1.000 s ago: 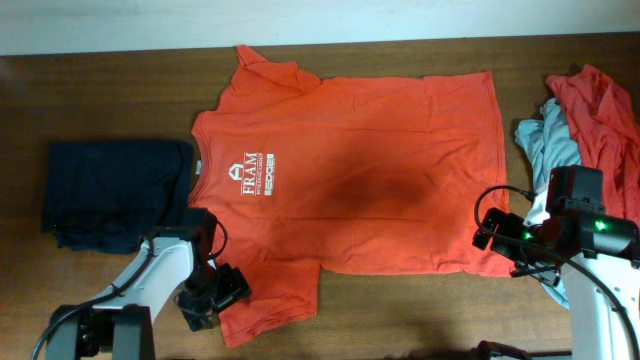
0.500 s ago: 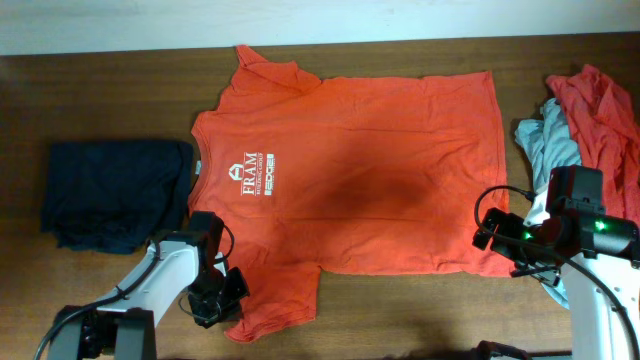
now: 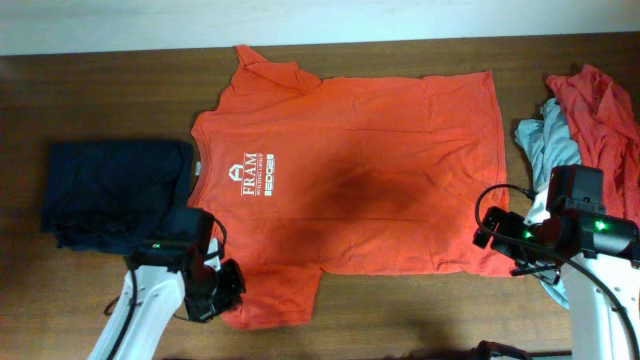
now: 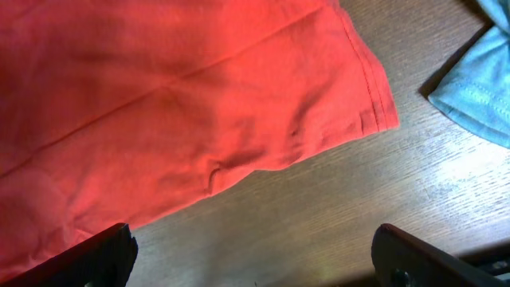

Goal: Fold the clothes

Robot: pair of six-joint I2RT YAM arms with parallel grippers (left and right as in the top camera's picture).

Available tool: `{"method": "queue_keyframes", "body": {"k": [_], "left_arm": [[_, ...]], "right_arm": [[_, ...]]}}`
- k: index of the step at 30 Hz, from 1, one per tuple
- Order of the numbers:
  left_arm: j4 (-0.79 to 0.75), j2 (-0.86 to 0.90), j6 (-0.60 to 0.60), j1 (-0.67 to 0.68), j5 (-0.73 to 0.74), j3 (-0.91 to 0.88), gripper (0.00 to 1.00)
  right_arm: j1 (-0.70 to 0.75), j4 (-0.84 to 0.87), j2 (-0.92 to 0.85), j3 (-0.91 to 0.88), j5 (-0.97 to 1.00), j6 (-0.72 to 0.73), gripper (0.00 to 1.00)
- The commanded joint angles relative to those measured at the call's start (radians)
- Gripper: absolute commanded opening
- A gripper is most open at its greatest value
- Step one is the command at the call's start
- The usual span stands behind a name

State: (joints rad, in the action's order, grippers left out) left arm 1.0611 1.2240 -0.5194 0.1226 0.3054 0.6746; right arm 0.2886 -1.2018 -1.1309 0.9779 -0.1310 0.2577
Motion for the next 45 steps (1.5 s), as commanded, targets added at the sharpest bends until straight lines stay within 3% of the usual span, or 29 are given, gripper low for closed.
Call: {"method": "queue_keyframes", "body": {"k": [1, 8, 22, 35, 45], "left_arm": [[0.006, -0.06, 0.02, 0.004, -0.025, 0.059, 0.01], [-0.077, -0.068, 0.104, 0.004, -0.028, 0.109, 0.01], [-0.206, -0.068, 0.106, 0.004, -0.04, 0.198, 0.01], [-0.212, -0.068, 0.106, 0.004, -0.041, 0.198, 0.01], [-0.211, -0.068, 0.106, 0.004, -0.044, 0.198, 0.01]], "right_arm": [[0.001, 0.006, -0.003, 0.0, 0.012, -0.005, 0.99], [0.001, 0.014, -0.042, 0.0, 0.013, 0.017, 0.99], [0.01, 0.023, -0.248, 0.0, 0.008, 0.04, 0.99], [0.244, 0.011, -0.262, -0.065, -0.065, 0.006, 0.99], [0.257, 0.06, -0.262, -0.134, -0.101, 0.005, 0.99]]}}
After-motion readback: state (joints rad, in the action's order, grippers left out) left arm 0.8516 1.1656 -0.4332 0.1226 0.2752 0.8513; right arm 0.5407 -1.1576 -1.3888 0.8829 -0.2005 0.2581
